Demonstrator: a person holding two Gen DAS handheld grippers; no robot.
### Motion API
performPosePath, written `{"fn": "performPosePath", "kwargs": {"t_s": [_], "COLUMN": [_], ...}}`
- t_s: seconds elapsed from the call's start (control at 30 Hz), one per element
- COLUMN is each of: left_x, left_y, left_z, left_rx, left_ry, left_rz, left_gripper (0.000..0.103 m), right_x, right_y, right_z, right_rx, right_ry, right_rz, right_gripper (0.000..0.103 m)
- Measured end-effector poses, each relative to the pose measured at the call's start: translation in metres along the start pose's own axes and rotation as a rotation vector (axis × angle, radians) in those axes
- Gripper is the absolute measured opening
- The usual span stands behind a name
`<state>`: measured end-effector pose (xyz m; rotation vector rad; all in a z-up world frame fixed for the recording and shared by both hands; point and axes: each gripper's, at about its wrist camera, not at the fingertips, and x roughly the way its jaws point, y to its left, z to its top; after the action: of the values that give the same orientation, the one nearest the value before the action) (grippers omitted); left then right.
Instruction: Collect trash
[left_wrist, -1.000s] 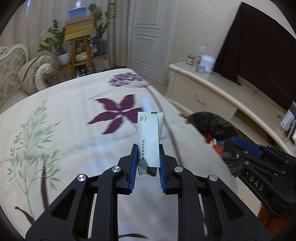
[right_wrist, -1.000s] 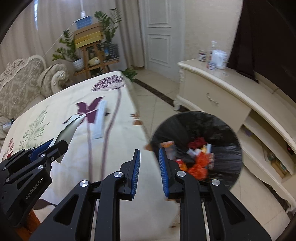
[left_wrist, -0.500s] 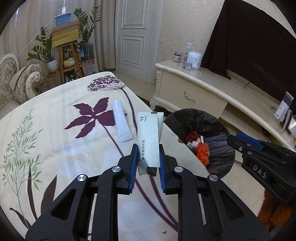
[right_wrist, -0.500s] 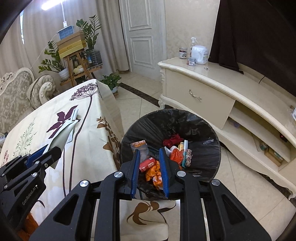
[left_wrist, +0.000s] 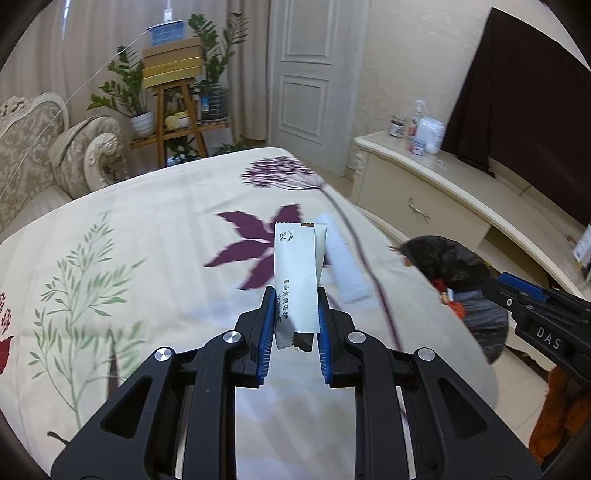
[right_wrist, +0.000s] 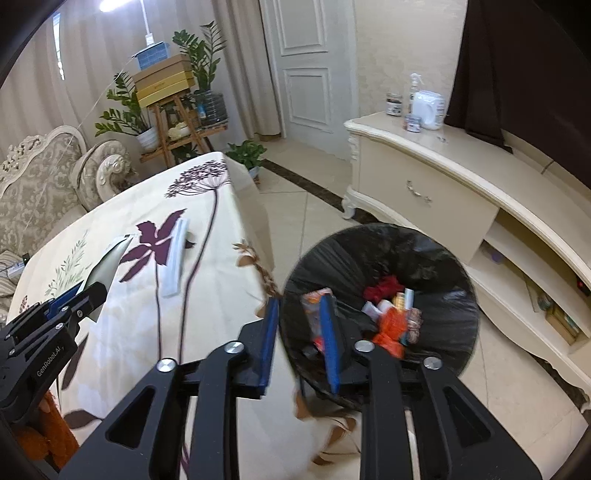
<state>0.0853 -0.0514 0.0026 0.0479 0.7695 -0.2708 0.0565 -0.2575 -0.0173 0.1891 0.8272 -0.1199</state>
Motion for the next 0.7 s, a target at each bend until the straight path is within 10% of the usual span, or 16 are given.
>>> {"fn": "performPosePath", "kwargs": {"t_s": [0.23,0.7], "left_x": [0.011,0.012], "left_y": [0.037,0.072], "left_z": [0.006,0.001], "left_rx": [-0.048,-0.101], "left_ry": [0.01,0.023], "left_rz": [0.058,0.127], "left_gripper": [0.02,0.02], "right_x": [0.028,0.074], "right_y": [0.049,0.117], "right_z": [0.019,0.034], "right_rx": [-0.08,-0.211], "right_ry": [0.01,0.067], "right_rz": [0.057,0.092], "right_gripper": [0.046,0.033]}}
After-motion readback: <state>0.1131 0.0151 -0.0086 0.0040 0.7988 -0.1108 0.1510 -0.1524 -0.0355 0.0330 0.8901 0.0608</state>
